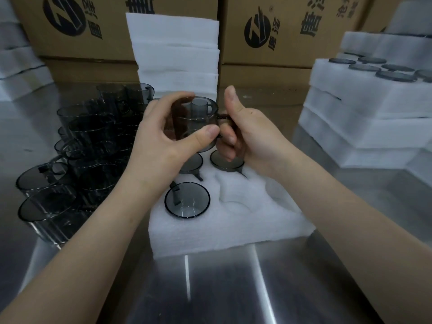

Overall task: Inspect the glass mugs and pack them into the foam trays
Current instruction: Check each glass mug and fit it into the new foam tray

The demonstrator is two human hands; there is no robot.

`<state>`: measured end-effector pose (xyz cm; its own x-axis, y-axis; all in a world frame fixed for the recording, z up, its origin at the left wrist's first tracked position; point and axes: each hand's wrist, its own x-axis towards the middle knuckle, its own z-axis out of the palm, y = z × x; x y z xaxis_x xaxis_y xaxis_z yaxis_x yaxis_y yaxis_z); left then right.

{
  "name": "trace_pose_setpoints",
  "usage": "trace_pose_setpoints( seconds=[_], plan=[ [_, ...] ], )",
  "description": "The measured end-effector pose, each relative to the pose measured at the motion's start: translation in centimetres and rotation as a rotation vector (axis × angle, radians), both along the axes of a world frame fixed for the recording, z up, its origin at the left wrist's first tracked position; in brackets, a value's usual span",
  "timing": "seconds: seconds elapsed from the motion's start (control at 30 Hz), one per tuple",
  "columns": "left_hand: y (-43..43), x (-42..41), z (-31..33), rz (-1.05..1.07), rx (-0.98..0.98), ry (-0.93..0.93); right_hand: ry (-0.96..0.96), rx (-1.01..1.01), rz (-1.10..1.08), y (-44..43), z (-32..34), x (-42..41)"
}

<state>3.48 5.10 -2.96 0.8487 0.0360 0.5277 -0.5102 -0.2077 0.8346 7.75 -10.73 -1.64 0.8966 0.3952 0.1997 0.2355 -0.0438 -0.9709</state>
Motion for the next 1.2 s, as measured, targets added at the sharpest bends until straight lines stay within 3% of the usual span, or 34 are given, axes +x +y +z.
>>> trace_pose_setpoints(
  seconds=[0.13,0.33,0.43,0.57,0.7,0.8,0.9,1.0,1.2],
  plan=[
    [-0.3,-0.1,0.0,0.199,0.040,-0.011,-0.036,0.065,-0.044,-0.3,0.4,0.0],
    [-0.5,-0.4,0.0,0.430,0.183,-0.087,-0.074,-0.046,-0.014,0.1,1.3,-1.3],
    [-0.7,-0.3,0.0,0.407,0.238,-0.127,-0.063,-0.132,0.062,0.4,1.9,-2.0],
    [-2.0,-0.4,-0.5,0.391,0.498,-0.083,-0.129,-0.205,0.034,0.8,2.2,-2.6],
    [-0.9,-1.1,0.4,0.005,0.412,0.007,-0.126,-0.182,-0.061,-0.6,2.3,-2.4],
    [-0.6,-1.2,0.8,-0.043,0.346,0.005,-0.168,-0.303,-0.072,-2.2,2.8,-2.8],
    [-0.1,-0.2,0.4,0.108,0.272,0.048,-0.139,-0.445,0.019,-3.6,3.3,-3.8],
    [0.8,0.9,-0.6,0.261,0.427,0.173,-0.181,-0.736,0.096,-4.5,3.2,-5.0],
    [1.0,1.7,-1.7,0.157,0.515,0.348,-0.324,-1.009,0.156,-3.8,3.6,-6.6]
  ],
)
